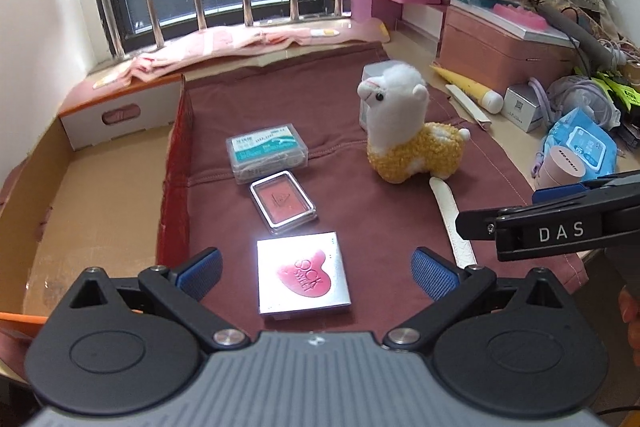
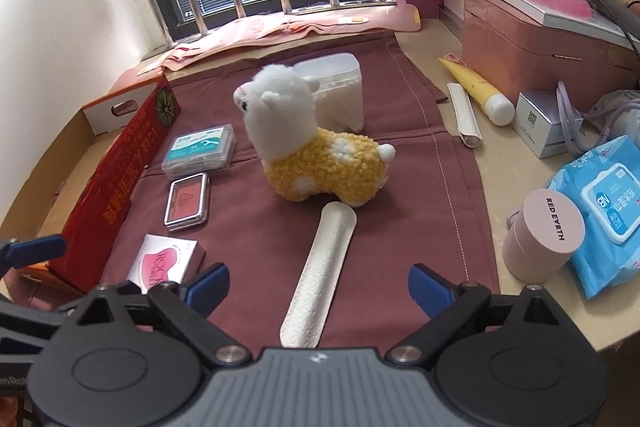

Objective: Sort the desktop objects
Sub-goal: 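Move the left tool to the ROCK SWEET box while the right tool approaches the white tube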

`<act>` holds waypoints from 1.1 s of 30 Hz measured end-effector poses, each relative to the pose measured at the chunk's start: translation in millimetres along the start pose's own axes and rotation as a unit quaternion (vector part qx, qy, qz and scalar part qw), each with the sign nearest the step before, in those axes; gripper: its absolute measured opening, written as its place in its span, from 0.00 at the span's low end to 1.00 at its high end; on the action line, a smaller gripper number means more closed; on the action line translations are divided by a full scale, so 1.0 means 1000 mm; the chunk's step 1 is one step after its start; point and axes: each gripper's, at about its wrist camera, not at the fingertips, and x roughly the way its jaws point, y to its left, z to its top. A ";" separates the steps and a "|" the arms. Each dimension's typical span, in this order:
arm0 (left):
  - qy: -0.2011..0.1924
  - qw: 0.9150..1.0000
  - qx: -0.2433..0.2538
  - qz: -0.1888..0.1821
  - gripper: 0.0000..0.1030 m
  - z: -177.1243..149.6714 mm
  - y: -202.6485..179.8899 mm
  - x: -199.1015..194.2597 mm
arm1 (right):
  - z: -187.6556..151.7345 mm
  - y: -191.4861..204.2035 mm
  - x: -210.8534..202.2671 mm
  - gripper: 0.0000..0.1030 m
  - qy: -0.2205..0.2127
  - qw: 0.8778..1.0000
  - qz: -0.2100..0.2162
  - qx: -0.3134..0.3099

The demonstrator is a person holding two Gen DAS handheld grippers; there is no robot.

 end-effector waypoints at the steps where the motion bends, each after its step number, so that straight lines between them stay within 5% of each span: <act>1: 0.007 1.000 -0.006 0.000 1.00 0.001 0.000 0.004 | 0.001 0.000 0.002 0.94 0.002 1.000 -0.001 -0.002; 24: 0.146 0.988 -0.044 0.016 1.00 0.016 0.001 0.060 | 0.024 -0.005 0.035 0.93 0.094 0.995 -0.008 -0.014; 33: 0.179 0.982 -0.054 0.017 1.00 0.016 0.005 0.081 | 0.027 -0.005 0.048 0.85 0.119 0.993 -0.009 0.001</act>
